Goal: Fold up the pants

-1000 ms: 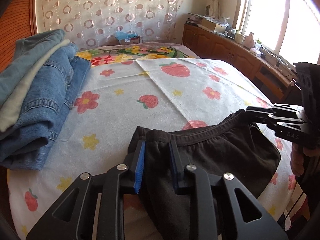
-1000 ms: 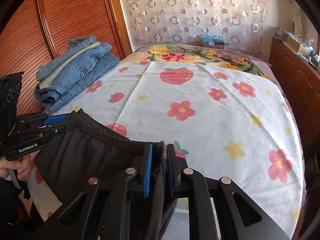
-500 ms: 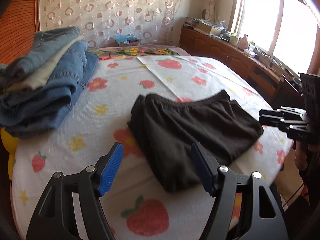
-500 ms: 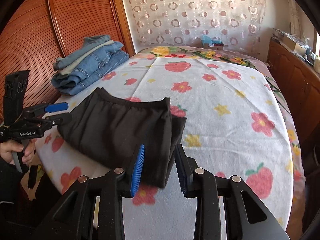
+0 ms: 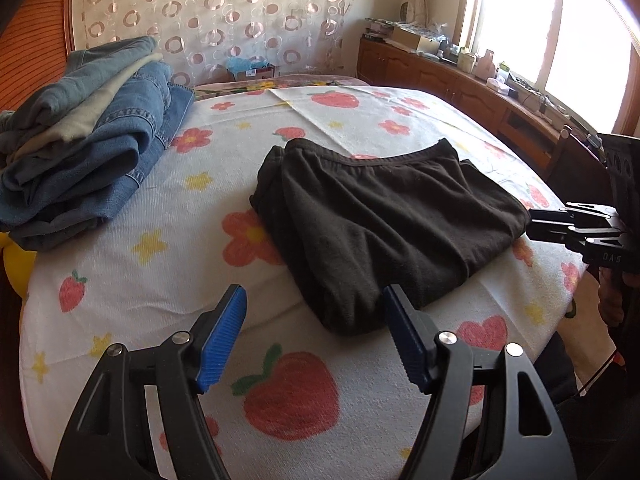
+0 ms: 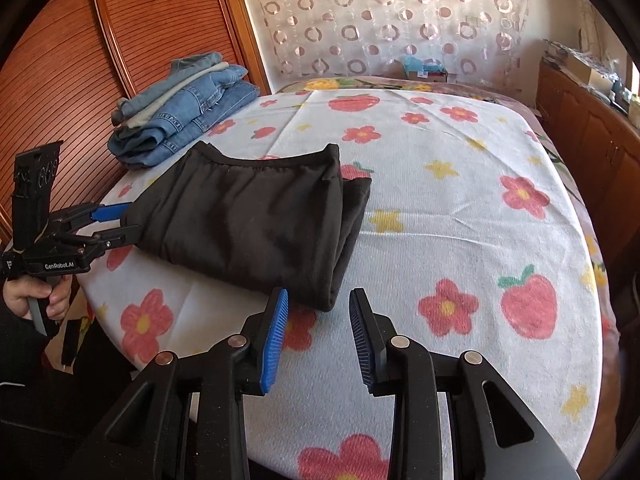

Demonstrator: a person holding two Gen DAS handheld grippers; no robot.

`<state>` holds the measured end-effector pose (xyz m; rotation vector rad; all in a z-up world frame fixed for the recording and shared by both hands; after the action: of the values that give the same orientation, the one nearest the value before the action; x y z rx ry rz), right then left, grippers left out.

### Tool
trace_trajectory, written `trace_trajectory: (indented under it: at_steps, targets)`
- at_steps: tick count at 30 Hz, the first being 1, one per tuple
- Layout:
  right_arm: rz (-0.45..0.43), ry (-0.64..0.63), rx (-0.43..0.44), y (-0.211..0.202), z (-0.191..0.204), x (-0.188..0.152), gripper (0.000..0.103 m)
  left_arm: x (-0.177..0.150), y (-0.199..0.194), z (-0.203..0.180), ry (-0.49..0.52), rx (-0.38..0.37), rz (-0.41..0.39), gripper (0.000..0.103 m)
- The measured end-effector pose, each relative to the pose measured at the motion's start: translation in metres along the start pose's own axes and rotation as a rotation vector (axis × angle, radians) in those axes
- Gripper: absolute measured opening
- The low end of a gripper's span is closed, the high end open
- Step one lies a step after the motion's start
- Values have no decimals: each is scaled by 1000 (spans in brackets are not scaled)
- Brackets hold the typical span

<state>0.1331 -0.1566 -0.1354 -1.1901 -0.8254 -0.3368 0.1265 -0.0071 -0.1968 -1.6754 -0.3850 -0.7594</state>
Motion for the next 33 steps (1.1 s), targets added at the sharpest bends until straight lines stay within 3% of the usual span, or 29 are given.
trace_trajectory:
  at_steps: [5,6,9,12,21,25,33]
  targets:
    - [14,1,3,11,0,3,32,-1,2,1,0,6,6,71]
    - [20,2,7,13,0,2,20,-2,2,1,-1,5,8,71]
    - [4,-11,35,8,3,3,5,-3,3,2,-1,6,11,72]
    - [-32,-17,-19,-1,-7,9,4,-5,4,2,-5,-5,15,72]
    - [-7,-5,-11,3,-6,2,4,-2,-8,0,-8,-5,-16,70]
    - [5,2,-10,7,-8,1,4,-3,-19,-6,-11,-47,-36,52]
    - [2,7,-10,10,-9,1,3,-3,-7,-16,-10,-91,-13,25]
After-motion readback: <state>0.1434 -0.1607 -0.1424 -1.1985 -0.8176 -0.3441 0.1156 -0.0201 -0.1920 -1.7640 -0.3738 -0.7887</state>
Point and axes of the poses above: each gripper's, at about its wrist camera, not at the fingertips, and y roughly the way its jaws point, z to its left, x to its top, the point moved 10 cm from there along y, roughly the way its jaws point, and after that the axes turned 1 degree about -x, right-handed, at the moved point
